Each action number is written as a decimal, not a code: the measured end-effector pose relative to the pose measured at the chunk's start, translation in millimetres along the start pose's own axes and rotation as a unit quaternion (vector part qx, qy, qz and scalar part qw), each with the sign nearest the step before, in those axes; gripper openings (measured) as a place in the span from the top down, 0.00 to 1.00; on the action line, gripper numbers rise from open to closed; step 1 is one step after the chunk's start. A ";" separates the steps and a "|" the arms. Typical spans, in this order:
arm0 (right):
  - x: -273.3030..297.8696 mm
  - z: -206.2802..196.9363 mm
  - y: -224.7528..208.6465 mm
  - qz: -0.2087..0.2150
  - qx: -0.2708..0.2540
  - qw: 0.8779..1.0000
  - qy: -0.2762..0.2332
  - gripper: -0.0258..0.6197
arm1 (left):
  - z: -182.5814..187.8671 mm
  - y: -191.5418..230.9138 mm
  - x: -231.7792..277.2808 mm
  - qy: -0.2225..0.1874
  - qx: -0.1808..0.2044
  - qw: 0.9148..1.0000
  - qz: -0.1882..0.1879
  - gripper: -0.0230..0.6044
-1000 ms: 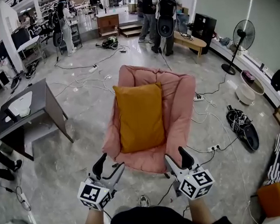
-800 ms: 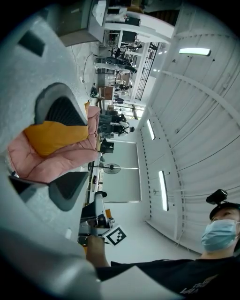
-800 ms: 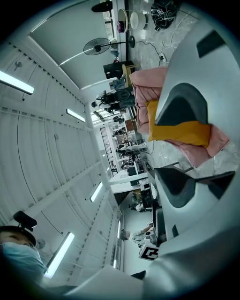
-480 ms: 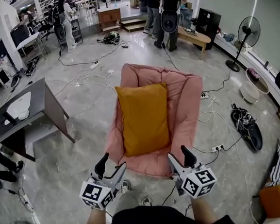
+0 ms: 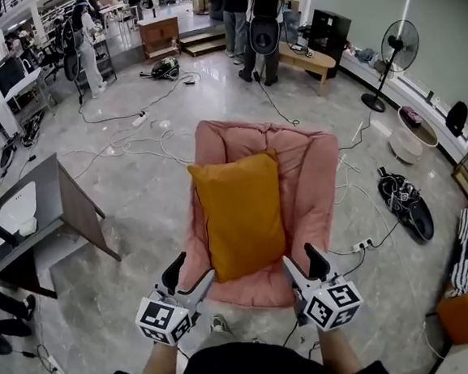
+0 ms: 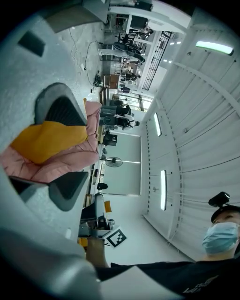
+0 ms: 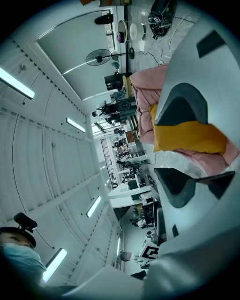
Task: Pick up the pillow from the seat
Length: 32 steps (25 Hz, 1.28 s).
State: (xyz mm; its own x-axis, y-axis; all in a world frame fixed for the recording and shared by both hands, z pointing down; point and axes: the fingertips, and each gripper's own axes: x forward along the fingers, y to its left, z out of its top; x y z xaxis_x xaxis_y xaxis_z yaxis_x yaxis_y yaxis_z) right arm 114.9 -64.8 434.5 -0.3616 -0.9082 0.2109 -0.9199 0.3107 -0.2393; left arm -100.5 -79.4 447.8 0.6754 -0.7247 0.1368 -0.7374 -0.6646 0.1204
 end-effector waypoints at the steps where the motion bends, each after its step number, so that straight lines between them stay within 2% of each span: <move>1: 6.6 1.8 0.6 -0.007 0.002 1.000 -0.001 0.55 | 1.8 8.3 4.8 0.002 0.000 1.000 -0.006 0.48; 11: 47.4 5.8 -6.8 -0.082 0.024 0.996 -0.022 0.55 | 4.8 67.8 48.5 0.015 0.004 0.998 -0.067 0.48; 17: 68.7 7.7 -18.1 -0.090 0.020 0.996 -0.011 0.55 | -4.5 86.9 70.8 0.028 -0.021 0.997 -0.070 0.48; 24: 115.9 5.1 -73.6 -0.081 0.035 0.996 0.016 0.55 | -16.9 107.2 116.9 0.044 -0.049 0.997 -0.041 0.48; 32: 184.1 -5.9 -144.5 -0.056 0.036 0.996 0.062 0.55 | -44.3 133.3 169.2 0.062 -0.089 0.994 0.022 0.48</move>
State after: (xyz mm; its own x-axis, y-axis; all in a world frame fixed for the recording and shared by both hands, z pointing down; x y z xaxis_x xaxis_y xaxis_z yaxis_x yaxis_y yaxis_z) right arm 180.4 -275.2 513.6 -0.2772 -0.8928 0.3551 -0.9438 0.1838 -0.2747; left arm -84.8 -282.6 530.6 0.6445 -0.7172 0.2651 -0.7631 -0.5816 0.2818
